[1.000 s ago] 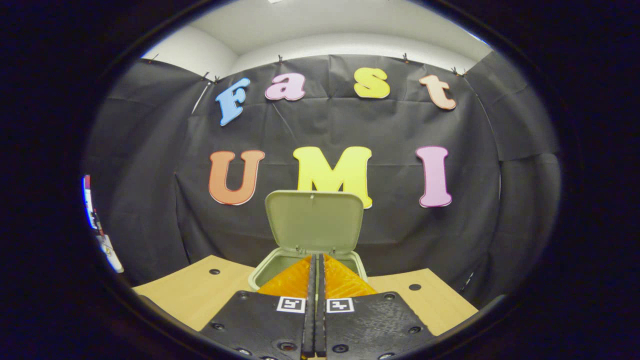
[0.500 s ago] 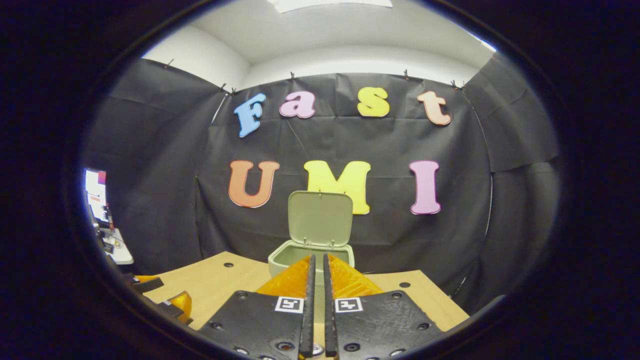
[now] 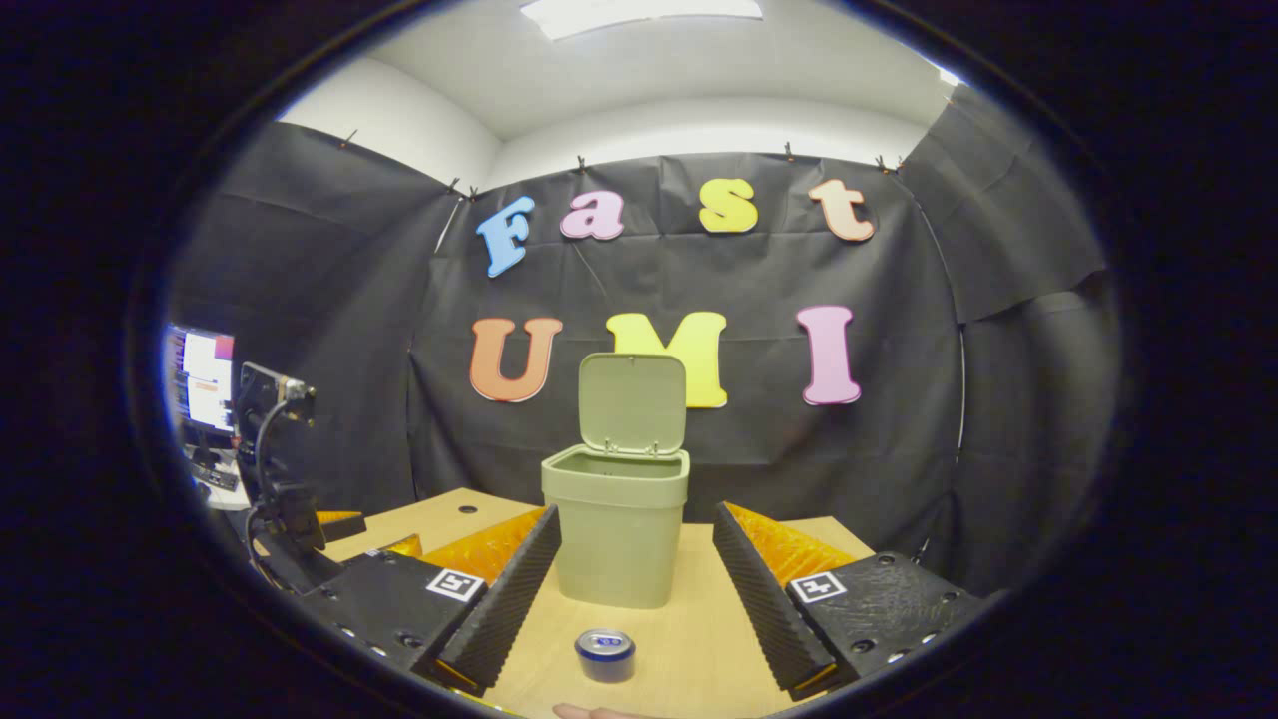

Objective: Press the lid of the desktop garbage bin to open it, pick up the crumpled paper on the desktop and throw it into the bin, then pick up the pop can on the desktop and drop it into the bin, and finally close the garbage bin lid.

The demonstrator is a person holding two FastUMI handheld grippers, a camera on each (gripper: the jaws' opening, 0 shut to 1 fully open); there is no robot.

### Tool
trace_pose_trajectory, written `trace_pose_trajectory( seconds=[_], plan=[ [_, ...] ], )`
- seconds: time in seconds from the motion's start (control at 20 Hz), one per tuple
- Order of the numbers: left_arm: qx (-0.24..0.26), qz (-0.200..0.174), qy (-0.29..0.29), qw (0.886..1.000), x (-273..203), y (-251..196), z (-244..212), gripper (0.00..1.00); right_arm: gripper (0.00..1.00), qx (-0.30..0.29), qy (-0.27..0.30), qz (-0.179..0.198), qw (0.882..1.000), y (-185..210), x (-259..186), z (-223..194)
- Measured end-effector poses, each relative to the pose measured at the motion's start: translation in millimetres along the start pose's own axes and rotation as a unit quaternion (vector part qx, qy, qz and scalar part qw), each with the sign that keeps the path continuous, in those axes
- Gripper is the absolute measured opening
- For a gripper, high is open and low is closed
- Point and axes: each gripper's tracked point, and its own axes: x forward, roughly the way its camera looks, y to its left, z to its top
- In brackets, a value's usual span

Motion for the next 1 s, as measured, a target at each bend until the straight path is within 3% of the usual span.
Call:
trace_pose_trajectory(
  seconds=[0.25, 0.45, 0.75, 1.0],
  plan=[
    [0.013, -0.020, 0.037, 0.999, 4, -17, -39, 0.99, 0.95, -0.006, 0.010, 0.017, 1.000, -2, -14, -38],
    [0.020, -0.036, 0.091, 0.995, 2, -24, -84, 1.00, 0.95, -0.001, 0.015, 0.004, 1.000, -20, -17, -59],
    [-0.013, -0.089, 0.176, 0.980, 5, -49, -143, 1.00, 0.95, 0.020, 0.032, 0.007, 0.999, -25, -14, -74],
    [-0.006, -0.102, 0.215, 0.971, 13, -62, -174, 1.00, 0.97, -0.002, 0.050, 0.003, 0.999, -23, -13, -92]
  ],
)
